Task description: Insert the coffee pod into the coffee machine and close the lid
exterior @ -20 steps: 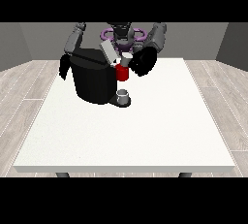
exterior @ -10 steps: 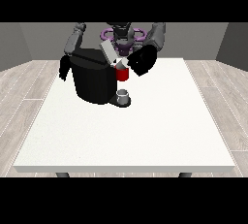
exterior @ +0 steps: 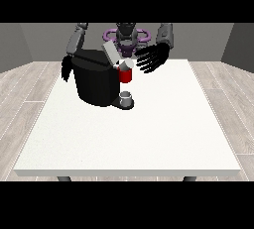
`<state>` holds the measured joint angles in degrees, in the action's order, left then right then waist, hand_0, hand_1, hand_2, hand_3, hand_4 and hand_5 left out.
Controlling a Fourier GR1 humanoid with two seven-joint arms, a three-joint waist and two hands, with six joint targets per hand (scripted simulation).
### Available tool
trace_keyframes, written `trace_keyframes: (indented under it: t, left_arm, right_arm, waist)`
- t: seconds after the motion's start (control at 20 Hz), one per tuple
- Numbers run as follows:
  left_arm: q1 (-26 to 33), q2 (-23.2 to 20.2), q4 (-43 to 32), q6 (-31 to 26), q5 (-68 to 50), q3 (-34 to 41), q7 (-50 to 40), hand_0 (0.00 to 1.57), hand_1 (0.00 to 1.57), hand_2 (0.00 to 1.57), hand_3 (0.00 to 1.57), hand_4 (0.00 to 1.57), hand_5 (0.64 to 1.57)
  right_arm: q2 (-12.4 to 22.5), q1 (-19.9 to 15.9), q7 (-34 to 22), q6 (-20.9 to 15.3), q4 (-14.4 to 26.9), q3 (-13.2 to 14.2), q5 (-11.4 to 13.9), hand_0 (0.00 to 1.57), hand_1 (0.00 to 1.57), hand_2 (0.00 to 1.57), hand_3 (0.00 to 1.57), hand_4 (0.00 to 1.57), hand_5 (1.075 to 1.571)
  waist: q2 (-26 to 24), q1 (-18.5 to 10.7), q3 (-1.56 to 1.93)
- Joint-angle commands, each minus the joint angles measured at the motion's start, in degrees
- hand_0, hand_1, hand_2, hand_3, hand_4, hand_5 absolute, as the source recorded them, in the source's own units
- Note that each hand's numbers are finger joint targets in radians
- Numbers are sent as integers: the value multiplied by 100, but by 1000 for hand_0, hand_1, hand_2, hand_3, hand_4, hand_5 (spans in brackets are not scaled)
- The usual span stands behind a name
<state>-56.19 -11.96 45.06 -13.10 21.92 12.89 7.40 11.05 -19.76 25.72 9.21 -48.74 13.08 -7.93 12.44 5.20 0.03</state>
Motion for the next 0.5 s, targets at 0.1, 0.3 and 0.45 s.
trace_keyframes:
  t: [0.1,0.3,0.45]
  left_arm:
    - [1651,735,122,-288,-641,151,912,0,0,0,0,0,1571]
    - [2421,866,116,-648,-981,253,1136,0,0,0,0,233,1571]
    - [3284,712,-23,-678,-973,318,1578,0,0,0,0,366,1571]
  right_arm:
    - [8,846,38,148,143,170,-188,0,0,0,0,278,1571]
    - [-296,1367,282,30,45,-92,32,0,0,0,0,205,1571]
    - [-439,1555,-82,11,-563,-488,223,0,0,0,0,0,1571]
  waist:
    - [-1138,-629,-12]
    - [-1702,-725,-7]
    - [-2188,-490,-18]
